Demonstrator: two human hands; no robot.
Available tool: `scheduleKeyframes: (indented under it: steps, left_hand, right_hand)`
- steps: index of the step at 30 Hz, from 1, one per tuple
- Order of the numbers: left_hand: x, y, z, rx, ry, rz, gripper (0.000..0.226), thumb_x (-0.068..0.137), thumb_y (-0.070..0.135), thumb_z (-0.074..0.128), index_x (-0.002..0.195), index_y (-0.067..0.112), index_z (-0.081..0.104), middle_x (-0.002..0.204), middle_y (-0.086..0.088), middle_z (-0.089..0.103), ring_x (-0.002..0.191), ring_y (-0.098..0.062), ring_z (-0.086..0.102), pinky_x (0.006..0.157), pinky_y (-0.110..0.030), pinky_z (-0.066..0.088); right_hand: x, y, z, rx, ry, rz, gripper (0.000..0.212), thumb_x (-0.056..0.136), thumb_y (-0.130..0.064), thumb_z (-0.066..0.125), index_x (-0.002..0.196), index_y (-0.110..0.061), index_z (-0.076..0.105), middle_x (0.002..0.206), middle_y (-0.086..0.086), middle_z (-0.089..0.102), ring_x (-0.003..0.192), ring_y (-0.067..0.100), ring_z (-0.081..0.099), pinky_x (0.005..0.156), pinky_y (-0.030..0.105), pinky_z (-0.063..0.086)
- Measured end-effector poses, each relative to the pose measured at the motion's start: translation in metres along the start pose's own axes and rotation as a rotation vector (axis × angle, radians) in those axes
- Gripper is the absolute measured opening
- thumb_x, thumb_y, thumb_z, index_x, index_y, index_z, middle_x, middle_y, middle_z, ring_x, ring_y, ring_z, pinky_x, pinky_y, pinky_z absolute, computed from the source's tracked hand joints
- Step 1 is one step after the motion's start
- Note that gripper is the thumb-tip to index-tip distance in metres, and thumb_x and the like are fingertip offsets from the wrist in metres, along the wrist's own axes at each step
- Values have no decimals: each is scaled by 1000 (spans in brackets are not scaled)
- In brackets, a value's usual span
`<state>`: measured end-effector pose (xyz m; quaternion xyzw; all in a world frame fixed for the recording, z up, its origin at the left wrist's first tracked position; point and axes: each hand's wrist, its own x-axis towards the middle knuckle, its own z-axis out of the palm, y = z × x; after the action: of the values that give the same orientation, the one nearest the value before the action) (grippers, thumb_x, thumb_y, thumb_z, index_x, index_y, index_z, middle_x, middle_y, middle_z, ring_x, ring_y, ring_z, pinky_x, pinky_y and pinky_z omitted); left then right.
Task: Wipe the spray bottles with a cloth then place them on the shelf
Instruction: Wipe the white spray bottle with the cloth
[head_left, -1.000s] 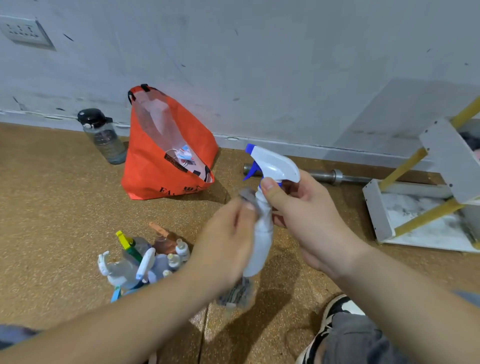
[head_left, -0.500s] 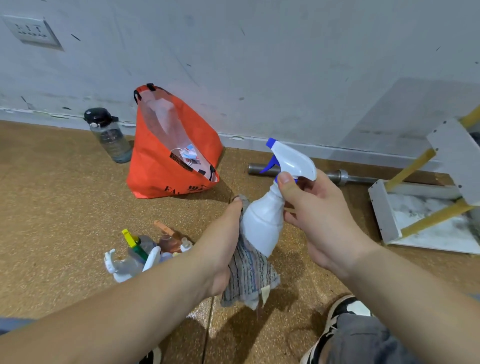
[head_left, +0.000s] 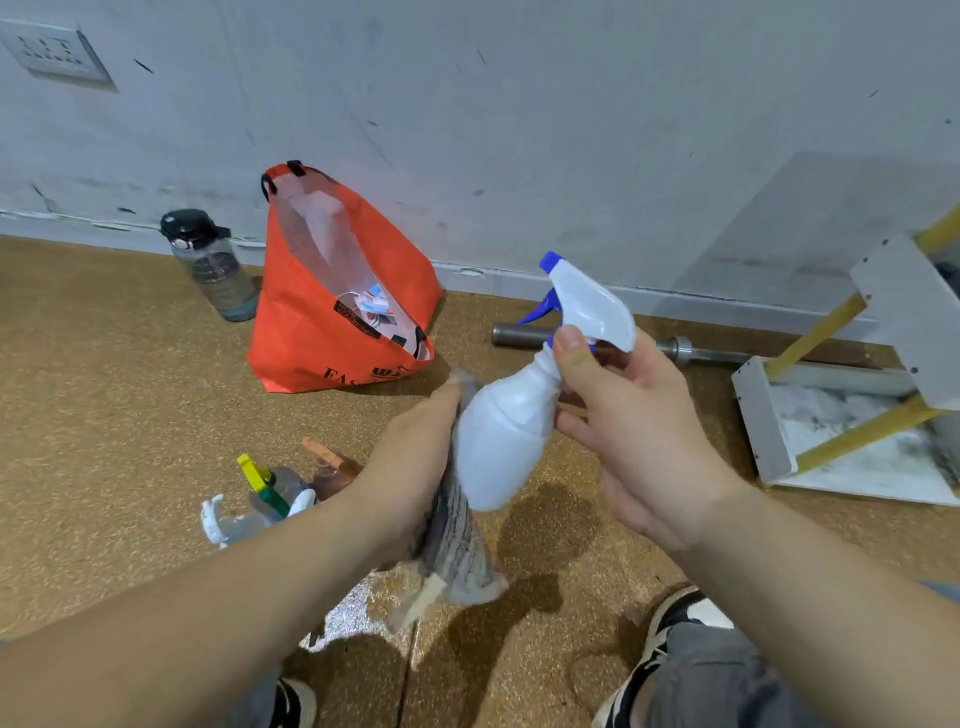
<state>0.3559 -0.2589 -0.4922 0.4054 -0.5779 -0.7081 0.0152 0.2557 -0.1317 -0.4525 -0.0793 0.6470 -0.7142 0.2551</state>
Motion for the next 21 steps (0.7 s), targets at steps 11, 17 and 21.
scheduleKeyframes:
  steps: [11,17,21]
  left_hand:
    - [-14,3,16,-344,-45,-291,56,107,59,37,122,16,70,107,-27,75,78,-36,73,61,-49,60]
    - [-21,6,22,144,67,346,38,111,45,36,119,27,68,118,4,73,112,-18,68,104,-46,52]
    - [-7,16,8,285,-74,441,28,101,52,46,97,41,72,118,14,60,123,-12,54,110,-36,40]
  right_hand:
    - [0,10,7,-122,-64,-122,26,100,-18,67,115,-40,66,89,-20,75,80,-3,67,77,18,54]
    - [-6,17,13,-95,-112,-95,26,100,-12,66,117,-30,67,93,-17,78,79,-4,69,71,12,51]
    - [-5,12,9,-70,-104,-28,29,101,-20,66,127,-32,67,110,-6,78,102,11,74,83,24,56]
